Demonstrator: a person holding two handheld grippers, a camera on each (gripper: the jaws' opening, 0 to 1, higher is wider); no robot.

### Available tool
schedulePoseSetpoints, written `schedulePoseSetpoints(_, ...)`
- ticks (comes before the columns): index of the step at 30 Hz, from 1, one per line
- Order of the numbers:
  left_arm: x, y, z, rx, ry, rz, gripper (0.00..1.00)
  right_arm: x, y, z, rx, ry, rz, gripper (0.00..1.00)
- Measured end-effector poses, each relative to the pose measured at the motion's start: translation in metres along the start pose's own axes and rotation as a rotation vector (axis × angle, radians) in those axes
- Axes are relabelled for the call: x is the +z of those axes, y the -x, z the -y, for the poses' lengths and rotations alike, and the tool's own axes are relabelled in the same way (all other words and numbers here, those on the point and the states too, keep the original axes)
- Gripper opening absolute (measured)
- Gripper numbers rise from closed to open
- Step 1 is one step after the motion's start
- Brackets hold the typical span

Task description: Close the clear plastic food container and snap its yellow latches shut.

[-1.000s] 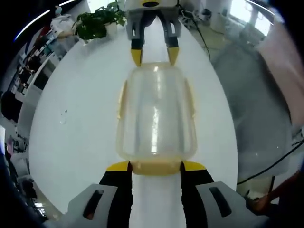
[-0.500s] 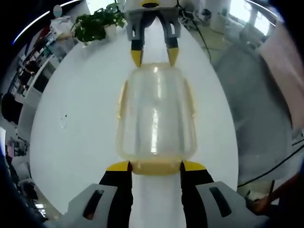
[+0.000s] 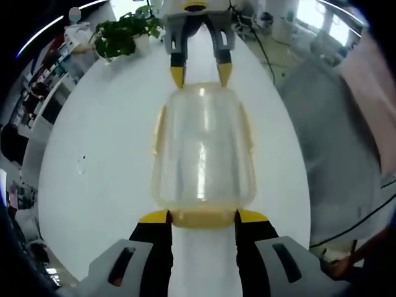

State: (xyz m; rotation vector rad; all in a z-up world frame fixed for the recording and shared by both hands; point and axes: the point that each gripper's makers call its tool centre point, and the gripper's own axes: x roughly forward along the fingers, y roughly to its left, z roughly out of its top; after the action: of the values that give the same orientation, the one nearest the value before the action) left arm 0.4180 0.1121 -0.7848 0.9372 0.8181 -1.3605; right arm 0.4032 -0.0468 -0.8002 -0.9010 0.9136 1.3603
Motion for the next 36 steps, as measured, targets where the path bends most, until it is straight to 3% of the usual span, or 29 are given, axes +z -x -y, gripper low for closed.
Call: schedulePoseSetpoints(36, 0.033, -0.022, -0.001, -0.011, -0.001, 0.016, 0.37, -0.037, 0.012, 0.000, 0.010, -0.009, -0.032, 0.37)
